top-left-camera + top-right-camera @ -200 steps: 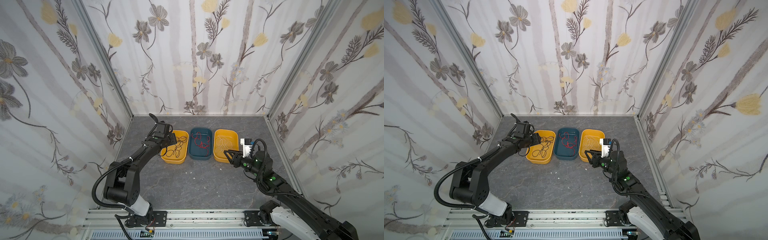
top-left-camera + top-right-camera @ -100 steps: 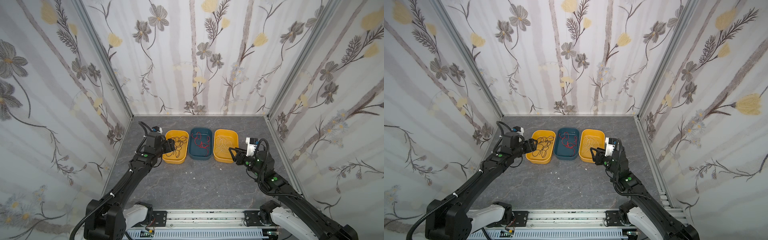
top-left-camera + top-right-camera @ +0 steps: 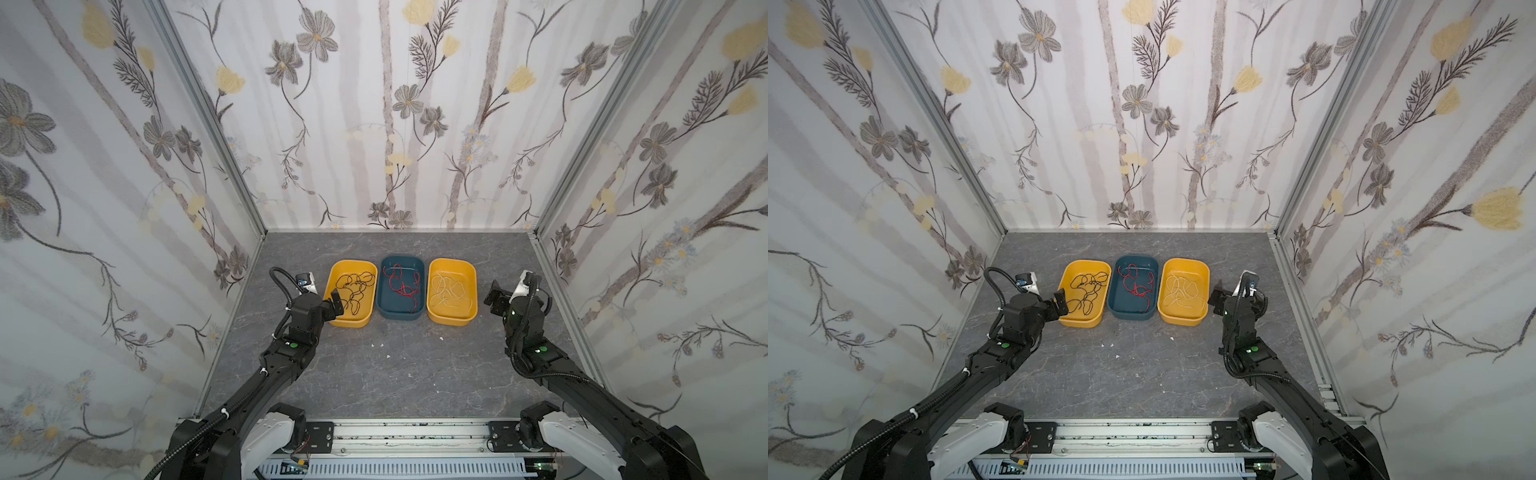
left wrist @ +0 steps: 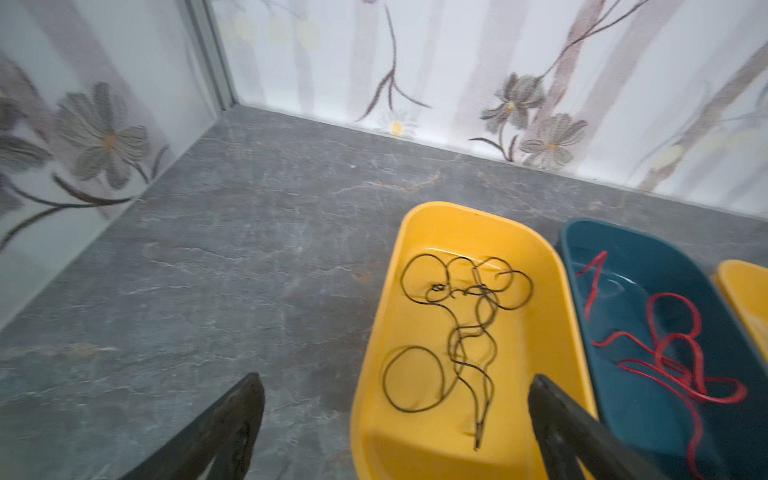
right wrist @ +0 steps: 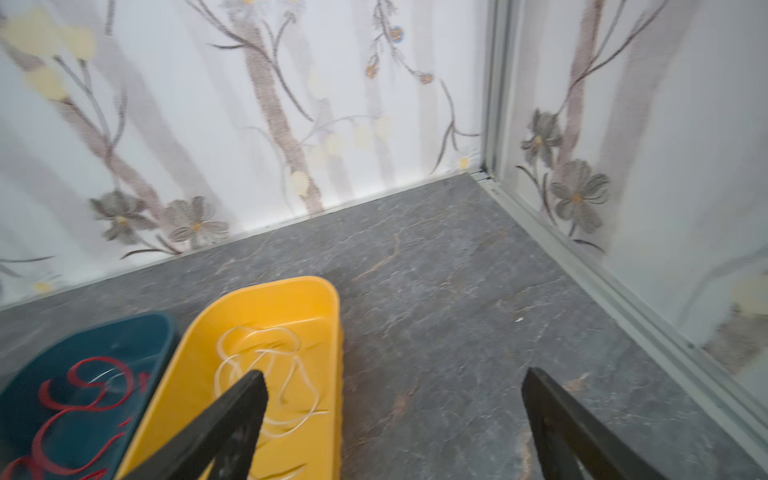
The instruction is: Untangle the cables
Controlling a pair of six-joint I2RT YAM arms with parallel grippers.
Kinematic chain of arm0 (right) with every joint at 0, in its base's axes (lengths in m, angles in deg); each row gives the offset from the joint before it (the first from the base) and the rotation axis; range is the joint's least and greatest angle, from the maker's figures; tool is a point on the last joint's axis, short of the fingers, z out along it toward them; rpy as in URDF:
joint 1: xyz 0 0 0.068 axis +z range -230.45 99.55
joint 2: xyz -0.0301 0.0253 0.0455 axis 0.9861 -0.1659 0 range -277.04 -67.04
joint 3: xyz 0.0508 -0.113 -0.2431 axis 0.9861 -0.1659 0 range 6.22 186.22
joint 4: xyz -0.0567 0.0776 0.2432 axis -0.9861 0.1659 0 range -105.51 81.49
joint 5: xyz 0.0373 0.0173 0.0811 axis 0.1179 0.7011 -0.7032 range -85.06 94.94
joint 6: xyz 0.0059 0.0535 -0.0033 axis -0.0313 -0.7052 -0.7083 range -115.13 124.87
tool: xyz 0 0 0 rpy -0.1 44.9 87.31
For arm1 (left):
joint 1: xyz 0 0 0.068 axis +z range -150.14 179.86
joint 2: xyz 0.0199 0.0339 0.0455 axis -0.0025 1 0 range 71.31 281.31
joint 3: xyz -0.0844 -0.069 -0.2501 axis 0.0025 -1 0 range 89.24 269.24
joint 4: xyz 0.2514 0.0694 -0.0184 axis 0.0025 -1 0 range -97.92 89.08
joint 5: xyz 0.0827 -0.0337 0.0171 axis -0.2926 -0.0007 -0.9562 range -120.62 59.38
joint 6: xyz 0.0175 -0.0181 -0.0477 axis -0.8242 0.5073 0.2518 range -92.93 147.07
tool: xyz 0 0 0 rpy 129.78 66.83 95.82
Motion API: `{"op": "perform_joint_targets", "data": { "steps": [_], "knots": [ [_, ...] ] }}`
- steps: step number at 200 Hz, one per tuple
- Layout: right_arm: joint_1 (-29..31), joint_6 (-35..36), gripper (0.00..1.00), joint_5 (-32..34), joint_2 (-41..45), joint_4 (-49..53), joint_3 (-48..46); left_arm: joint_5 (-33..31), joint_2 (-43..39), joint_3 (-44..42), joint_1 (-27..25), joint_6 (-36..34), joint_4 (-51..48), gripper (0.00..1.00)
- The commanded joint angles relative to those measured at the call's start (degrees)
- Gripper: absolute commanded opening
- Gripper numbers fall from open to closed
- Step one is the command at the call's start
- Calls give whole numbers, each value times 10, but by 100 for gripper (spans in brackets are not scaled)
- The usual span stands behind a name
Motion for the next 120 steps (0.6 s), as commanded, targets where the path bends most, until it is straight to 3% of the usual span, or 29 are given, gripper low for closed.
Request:
{"op": "perform_joint_targets", "data": {
  "steps": [1, 15, 50, 92, 120],
  "knots": [
    [-25, 42, 99, 67, -19, -102, -25, -81, 24, -9, 24, -36, 83, 100],
    [-49, 32, 100, 51, -25, -101, -20, -82, 56, -23, 34, -70, 143, 100],
    [-74, 67, 100, 48, -50, -225, -63, -89, 178, -28, 43, -159, 269, 100],
    [-104, 86, 100, -1, -102, -346, -112, -29, 234, -55, 82, -151, 368, 100],
    [-118, 162, 100, -92, -121, -643, -233, 17, 334, -117, 105, -143, 583, 100]
  ]
}}
